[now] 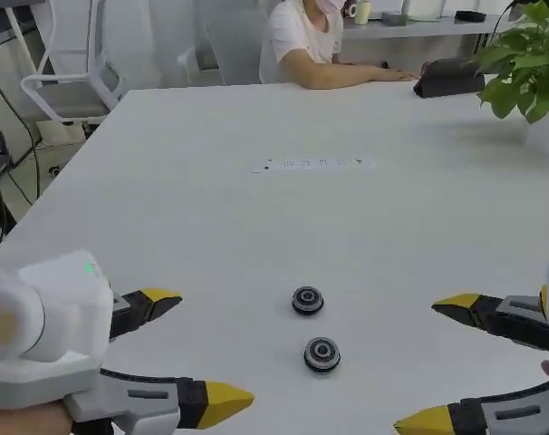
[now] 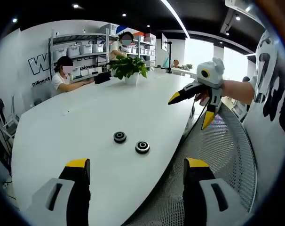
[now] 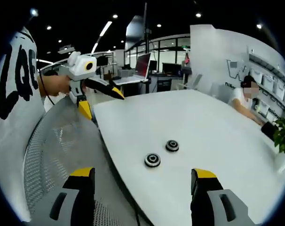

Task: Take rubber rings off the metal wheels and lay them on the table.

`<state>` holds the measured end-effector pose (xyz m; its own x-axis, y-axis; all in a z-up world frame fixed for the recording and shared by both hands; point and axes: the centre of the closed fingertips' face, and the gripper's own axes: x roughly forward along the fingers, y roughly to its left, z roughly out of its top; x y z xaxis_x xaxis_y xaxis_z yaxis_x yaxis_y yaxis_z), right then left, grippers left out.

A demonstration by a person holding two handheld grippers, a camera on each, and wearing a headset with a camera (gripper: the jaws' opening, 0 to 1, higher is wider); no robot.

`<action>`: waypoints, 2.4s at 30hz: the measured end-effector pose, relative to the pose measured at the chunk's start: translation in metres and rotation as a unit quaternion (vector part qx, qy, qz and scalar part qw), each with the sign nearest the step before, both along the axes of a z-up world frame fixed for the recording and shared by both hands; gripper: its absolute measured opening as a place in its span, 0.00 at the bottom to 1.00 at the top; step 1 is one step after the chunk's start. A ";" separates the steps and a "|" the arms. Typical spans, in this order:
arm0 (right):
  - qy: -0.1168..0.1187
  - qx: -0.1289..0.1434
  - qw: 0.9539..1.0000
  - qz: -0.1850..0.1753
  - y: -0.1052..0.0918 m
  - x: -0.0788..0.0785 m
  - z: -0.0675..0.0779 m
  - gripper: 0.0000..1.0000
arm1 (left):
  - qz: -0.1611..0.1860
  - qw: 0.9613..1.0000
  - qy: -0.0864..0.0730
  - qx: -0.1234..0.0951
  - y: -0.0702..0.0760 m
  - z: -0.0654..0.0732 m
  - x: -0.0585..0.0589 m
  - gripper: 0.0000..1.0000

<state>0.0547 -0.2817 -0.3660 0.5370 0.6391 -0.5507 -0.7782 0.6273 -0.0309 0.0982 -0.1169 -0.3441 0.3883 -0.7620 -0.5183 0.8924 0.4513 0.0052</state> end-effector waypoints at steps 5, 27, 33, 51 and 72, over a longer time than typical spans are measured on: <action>0.001 0.000 1.000 0.000 -0.001 -0.003 -0.002 0.83 | 0.001 1.000 0.000 0.000 0.000 0.000 -0.001 0.79; 0.005 0.002 1.000 0.011 0.000 -0.006 -0.005 0.83 | 0.015 1.000 -0.006 0.005 0.003 0.002 -0.005 0.79; 0.004 0.004 1.000 0.025 0.000 -0.004 -0.003 0.83 | 0.024 1.000 -0.012 0.012 0.004 0.004 -0.003 0.79; -0.003 0.015 0.999 0.048 -0.026 -0.003 0.002 0.83 | 0.060 0.998 -0.027 0.014 -0.013 0.007 -0.003 0.79; -0.008 0.025 0.999 0.018 -0.009 0.017 -0.003 0.82 | 0.025 0.999 -0.027 0.014 0.001 0.012 0.023 0.79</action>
<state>0.0716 -0.2903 -0.3693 0.5212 0.6848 -0.5092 -0.8005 0.5992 -0.0135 0.1210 -0.1163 -0.3322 0.4538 -0.7256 -0.5173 0.8663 0.4951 0.0656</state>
